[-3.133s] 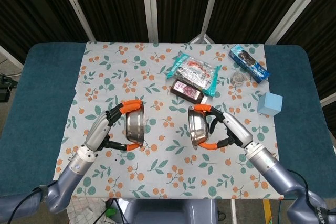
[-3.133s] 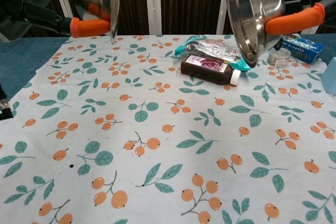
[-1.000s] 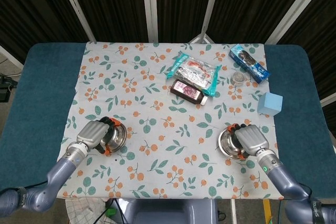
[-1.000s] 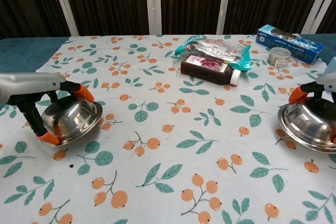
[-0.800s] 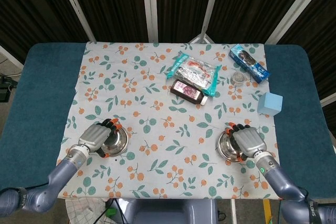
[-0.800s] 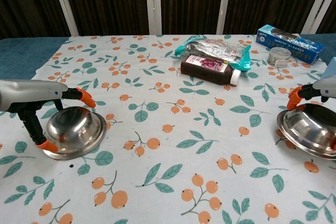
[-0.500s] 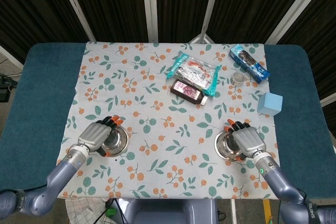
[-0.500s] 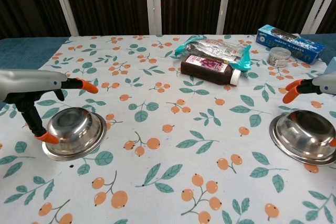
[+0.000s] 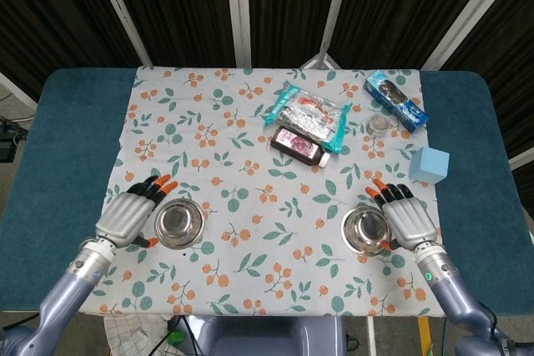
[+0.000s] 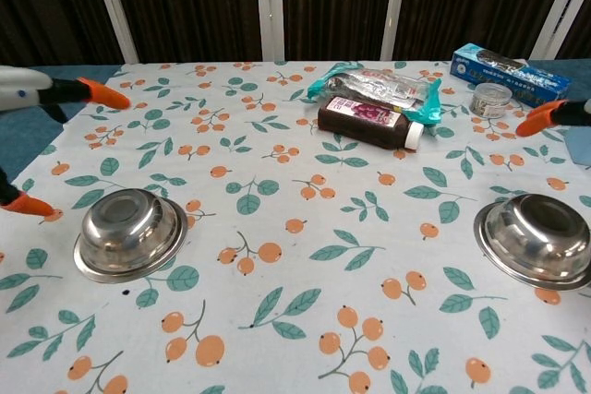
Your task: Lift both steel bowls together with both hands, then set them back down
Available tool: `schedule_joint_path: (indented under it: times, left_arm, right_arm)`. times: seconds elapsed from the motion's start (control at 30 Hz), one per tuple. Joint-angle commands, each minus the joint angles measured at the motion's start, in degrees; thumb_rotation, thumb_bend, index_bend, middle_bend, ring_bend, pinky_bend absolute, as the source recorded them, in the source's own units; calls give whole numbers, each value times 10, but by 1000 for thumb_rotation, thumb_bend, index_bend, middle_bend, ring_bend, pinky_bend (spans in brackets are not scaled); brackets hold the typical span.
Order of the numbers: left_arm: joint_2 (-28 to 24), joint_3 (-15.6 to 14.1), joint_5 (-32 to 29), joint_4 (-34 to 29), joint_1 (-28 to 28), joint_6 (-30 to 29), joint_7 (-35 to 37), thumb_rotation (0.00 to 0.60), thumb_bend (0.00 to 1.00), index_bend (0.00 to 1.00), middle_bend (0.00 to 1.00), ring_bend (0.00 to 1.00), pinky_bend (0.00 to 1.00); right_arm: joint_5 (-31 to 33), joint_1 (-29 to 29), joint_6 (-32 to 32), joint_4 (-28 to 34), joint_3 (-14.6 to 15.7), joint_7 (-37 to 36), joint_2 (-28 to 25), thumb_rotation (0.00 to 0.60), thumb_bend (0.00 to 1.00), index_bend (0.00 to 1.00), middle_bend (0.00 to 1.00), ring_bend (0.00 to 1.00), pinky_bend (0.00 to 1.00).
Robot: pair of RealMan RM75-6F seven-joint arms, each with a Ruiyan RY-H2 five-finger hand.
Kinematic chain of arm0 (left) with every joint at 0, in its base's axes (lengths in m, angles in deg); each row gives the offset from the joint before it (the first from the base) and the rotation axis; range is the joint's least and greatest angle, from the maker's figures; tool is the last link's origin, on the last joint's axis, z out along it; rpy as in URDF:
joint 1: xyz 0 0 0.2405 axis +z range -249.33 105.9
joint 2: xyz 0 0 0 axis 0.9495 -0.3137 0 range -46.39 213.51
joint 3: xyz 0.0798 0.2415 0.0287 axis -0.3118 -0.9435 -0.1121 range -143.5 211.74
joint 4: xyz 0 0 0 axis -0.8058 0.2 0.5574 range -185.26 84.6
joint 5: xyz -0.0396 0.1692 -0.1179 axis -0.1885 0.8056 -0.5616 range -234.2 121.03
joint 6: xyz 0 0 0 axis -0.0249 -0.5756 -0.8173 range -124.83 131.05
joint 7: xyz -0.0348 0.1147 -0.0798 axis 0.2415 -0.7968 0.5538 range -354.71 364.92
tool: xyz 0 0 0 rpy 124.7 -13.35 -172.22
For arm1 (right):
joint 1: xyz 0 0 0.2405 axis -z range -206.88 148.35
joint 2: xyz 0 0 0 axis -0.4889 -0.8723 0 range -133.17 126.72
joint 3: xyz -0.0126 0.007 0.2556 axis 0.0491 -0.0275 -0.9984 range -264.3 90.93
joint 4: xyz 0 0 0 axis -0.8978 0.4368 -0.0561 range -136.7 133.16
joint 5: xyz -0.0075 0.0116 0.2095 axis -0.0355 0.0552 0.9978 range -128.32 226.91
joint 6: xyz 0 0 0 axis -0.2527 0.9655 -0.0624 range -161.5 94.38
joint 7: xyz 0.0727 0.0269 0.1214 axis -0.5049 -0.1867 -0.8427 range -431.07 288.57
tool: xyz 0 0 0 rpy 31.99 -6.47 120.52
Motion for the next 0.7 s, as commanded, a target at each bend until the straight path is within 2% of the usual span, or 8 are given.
schedule_joint_path:
  times: [0.03, 0.17, 0.4, 0.53, 0.7]
  left_arm:
    - [-28, -59, 140, 4, 116, -170, -7, 600, 0, 28, 0, 0, 158]
    - [-21, -77, 213, 67, 183, -261, 42, 600, 0, 29, 0, 0, 158]
    - [-14, -76, 241, 136, 257, -344, 99, 600, 0, 37, 0, 0, 142]
    - [0, -68, 239, 172, 280, -354, 122, 600, 0, 47, 0, 0, 141]
    - [2, -56, 226, 180, 292, -342, 117, 600, 1, 59, 0, 0, 141]
  right_arm:
    - [-98, 78, -127, -5, 11, -53, 0, 600, 74, 130, 0, 97, 87]
    - [-171, 126, -210, -38, 21, -86, 8, 600, 74, 146, 0, 96, 87]
    - [-213, 182, -269, -55, 40, -91, -5, 600, 74, 155, 0, 96, 74]
    - [-236, 201, -282, -61, 49, -91, -15, 600, 74, 166, 0, 96, 69]
    - [-242, 215, -275, -64, 55, -93, -28, 600, 74, 168, 0, 97, 69]
